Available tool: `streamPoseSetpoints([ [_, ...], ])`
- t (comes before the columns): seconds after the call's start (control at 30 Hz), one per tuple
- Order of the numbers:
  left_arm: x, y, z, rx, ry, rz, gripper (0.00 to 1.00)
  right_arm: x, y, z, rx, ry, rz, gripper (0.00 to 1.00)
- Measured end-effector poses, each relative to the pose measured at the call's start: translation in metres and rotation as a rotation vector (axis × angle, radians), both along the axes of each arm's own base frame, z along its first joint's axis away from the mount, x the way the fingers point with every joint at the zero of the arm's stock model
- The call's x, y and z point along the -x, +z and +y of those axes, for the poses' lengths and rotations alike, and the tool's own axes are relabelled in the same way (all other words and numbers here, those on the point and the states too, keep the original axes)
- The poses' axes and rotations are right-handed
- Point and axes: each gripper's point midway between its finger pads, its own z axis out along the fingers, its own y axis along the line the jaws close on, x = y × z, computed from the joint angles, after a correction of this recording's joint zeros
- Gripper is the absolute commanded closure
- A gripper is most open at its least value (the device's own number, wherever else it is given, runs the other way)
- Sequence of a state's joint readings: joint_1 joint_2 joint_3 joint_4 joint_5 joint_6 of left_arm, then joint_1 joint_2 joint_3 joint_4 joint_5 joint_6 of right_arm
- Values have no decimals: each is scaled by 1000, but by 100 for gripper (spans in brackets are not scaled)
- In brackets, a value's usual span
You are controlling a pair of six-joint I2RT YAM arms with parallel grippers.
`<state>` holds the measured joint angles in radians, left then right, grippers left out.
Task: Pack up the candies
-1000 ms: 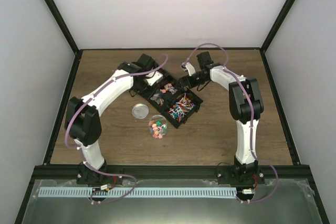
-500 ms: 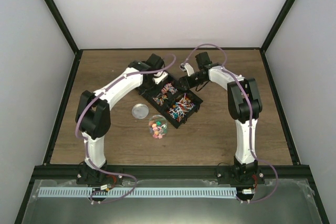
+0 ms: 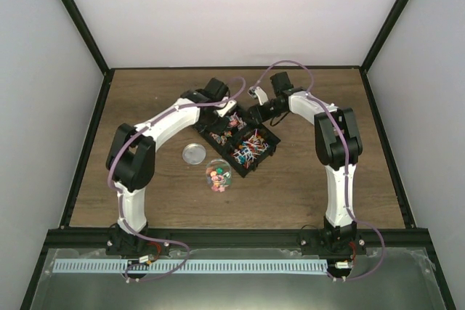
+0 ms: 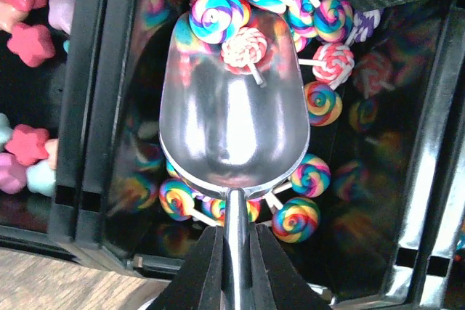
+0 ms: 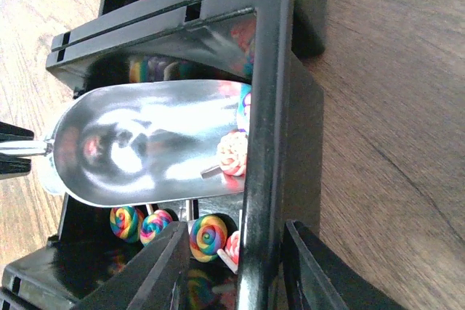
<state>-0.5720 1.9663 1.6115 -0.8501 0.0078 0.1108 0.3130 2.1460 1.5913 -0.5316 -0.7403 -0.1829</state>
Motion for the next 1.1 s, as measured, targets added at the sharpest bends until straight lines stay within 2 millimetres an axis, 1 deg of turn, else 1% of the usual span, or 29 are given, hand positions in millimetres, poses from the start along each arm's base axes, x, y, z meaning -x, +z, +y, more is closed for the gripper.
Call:
streamPoseSetpoints([
  [0.37, -1, -13, -3, 89, -55, -97, 96, -5, 2, -3, -1, 5, -34, 69],
  [0.5, 4, -19, -5, 126, -103, -143, 96, -6, 2, -3, 0, 12, -44, 70],
  [0.63, 11, -18, -3, 154, -146, -197, 96, -6, 2, -3, 0, 20, -52, 71],
  [0.73, 14, -15, -9, 188, -177, -220, 96, -6, 2, -3, 0, 23, -55, 72],
  [0.97, 14, -18, -12, 217, -183, -237, 96, -7, 3, -3, 4, 30, -70, 72],
  [1.1, 12, -17, -15, 243, -170, -242, 96, -8, 3, -4, 10, 31, -77, 73],
])
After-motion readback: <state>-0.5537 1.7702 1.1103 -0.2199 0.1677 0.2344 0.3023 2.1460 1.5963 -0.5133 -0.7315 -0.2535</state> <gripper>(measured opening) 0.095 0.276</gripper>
